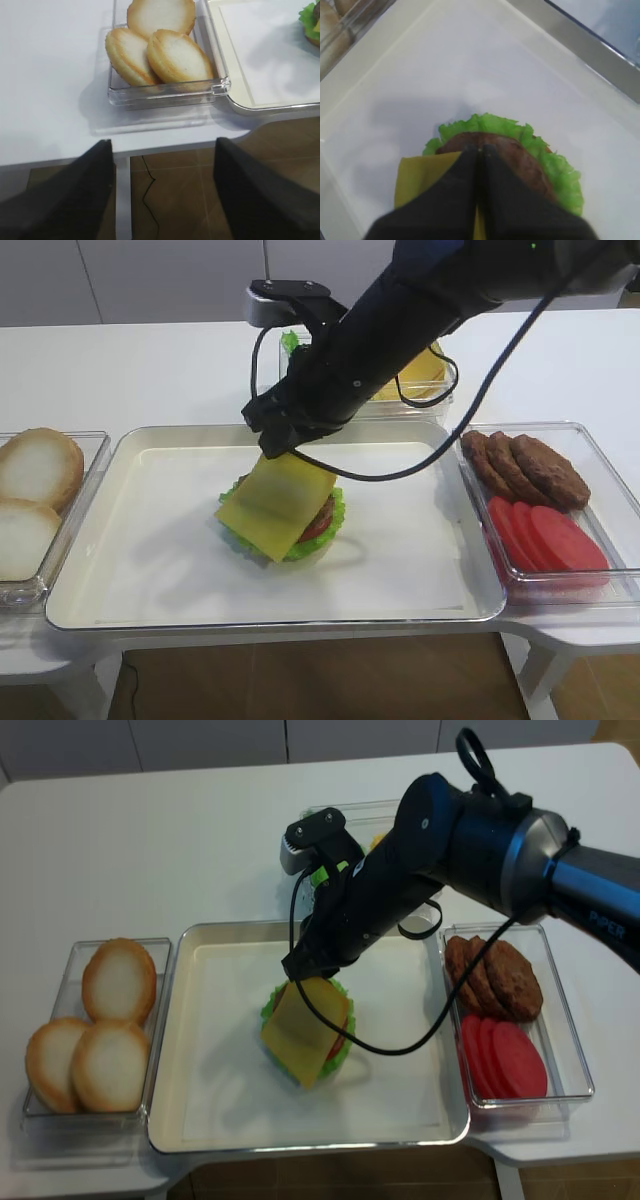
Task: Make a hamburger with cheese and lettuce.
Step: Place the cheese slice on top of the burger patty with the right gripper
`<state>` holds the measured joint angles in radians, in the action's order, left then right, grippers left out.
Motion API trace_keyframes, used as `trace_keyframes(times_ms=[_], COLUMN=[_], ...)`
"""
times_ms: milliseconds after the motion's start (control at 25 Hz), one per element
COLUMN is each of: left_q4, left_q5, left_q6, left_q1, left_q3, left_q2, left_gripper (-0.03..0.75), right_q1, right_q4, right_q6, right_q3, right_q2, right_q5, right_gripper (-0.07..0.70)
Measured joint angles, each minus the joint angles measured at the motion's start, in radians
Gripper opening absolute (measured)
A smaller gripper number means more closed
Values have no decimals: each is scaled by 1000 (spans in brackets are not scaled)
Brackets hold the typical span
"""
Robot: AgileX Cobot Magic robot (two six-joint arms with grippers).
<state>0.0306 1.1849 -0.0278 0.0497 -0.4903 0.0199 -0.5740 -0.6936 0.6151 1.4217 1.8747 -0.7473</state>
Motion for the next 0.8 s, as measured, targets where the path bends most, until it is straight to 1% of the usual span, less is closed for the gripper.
trace_keyframes(times_ms=[400, 800], left_q4=[0, 0], left_q5=[0, 0], left_q6=[0, 0], left_q1=[0, 0], left_q3=[0, 0], left_q2=[0, 0], left_gripper=[468, 468], right_q1=[0, 0], right_q4=[7, 8], right_q6=[37, 47], right_q3=[0, 0], right_q2=[0, 21], right_q5=[55, 64], right_gripper=[3, 3])
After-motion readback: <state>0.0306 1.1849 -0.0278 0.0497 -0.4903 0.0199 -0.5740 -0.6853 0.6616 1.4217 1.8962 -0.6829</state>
